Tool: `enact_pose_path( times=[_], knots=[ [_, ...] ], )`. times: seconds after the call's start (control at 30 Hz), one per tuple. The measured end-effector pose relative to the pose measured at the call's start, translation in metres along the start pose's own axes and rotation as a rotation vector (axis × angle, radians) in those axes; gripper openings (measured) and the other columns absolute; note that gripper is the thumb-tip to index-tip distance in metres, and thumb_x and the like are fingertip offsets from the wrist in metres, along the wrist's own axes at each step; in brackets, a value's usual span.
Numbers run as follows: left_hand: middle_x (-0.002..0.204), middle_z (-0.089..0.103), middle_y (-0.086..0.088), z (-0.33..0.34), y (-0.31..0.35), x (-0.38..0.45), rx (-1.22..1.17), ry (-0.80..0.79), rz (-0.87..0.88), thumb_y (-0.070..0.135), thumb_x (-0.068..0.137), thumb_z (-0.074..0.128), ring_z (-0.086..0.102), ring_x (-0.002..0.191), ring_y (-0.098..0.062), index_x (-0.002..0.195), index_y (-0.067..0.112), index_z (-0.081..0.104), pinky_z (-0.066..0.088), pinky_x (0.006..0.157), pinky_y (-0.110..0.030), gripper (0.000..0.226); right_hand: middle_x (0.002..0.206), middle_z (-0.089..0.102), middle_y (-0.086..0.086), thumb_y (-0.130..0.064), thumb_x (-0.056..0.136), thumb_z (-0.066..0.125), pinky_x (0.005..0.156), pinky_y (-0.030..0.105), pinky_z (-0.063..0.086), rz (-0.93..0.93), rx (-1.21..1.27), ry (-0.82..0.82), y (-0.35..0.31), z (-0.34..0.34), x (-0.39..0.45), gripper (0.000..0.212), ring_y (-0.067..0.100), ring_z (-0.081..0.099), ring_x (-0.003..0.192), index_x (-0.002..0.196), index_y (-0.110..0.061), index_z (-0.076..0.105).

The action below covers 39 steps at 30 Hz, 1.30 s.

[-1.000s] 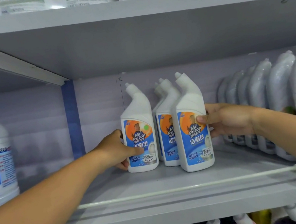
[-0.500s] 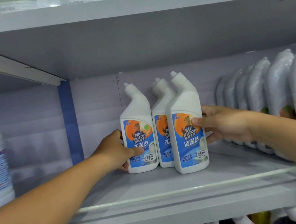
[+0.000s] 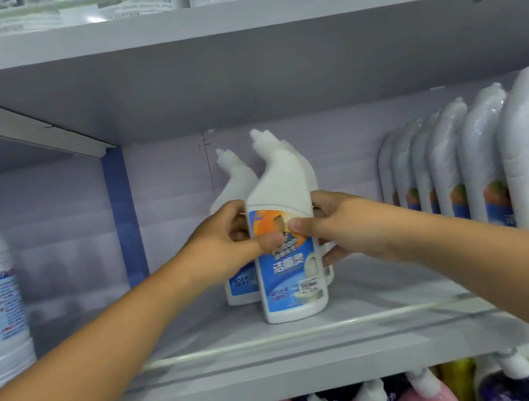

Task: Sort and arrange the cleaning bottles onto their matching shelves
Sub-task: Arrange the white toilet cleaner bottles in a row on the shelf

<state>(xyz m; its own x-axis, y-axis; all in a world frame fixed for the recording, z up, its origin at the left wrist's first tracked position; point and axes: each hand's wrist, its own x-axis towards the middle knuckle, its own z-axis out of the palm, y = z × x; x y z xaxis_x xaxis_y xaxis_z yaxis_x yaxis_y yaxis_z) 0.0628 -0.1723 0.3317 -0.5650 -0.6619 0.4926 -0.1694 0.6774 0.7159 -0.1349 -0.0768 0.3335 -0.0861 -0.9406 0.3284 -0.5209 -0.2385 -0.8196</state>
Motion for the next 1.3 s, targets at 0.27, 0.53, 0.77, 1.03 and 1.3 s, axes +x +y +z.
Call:
enact_pose_path(
  times=[0.27,0.53,0.77,1.03,1.3],
  knots=[
    [0.108,0.076,0.007,-0.036,-0.019,-0.008,-0.031,0.053,-0.11,0.035,0.07,0.089,0.075,0.096,-0.014,0.12,0.03,0.06,0.063,0.084,-0.043,0.059,0.106,0.06,-0.006,-0.053,0.087,0.073,0.085,0.044,0.06,0.073,-0.441,0.441,-0.005,-0.025,0.019,0.057,0.022,0.068,0.088,0.129,-0.021,0.053],
    [0.105,0.073,0.004,-0.038,-0.025,-0.005,0.094,0.115,-0.148,0.043,0.076,0.084,0.077,0.088,-0.02,0.114,0.038,0.063,0.065,0.076,-0.046,0.044,0.112,0.068,-0.001,-0.036,0.08,0.085,0.069,0.046,0.065,0.195,-0.278,0.224,0.023,-0.006,0.042,0.053,0.02,0.072,0.093,0.118,-0.02,0.051],
    [0.109,0.069,0.001,-0.032,-0.027,-0.004,0.117,0.129,-0.195,0.045,0.076,0.083,0.077,0.083,-0.019,0.113,0.029,0.058,0.065,0.067,-0.042,0.048,0.107,0.072,0.001,-0.029,0.085,0.083,0.06,0.041,0.065,0.189,-0.208,0.2,0.023,-0.007,0.044,0.043,0.019,0.075,0.087,0.114,-0.017,0.054],
    [0.099,0.073,-0.001,-0.027,-0.023,-0.004,0.21,0.099,-0.236,0.051,0.08,0.077,0.076,0.066,-0.027,0.105,0.02,0.059,0.065,0.068,-0.049,0.044,0.107,0.067,0.002,-0.028,0.088,0.08,0.066,0.046,0.065,0.148,-0.243,0.215,0.023,-0.002,0.036,0.042,0.02,0.072,0.088,0.115,-0.014,0.051],
    [0.105,0.074,0.006,-0.024,-0.021,-0.009,0.153,0.07,-0.253,0.062,0.06,0.079,0.078,0.083,-0.017,0.112,0.028,0.064,0.065,0.073,-0.044,0.064,0.113,0.067,0.002,-0.026,0.091,0.076,0.071,0.046,0.065,0.148,-0.212,0.183,0.034,-0.002,0.037,0.035,0.023,0.071,0.095,0.116,-0.018,0.052]
  ],
)
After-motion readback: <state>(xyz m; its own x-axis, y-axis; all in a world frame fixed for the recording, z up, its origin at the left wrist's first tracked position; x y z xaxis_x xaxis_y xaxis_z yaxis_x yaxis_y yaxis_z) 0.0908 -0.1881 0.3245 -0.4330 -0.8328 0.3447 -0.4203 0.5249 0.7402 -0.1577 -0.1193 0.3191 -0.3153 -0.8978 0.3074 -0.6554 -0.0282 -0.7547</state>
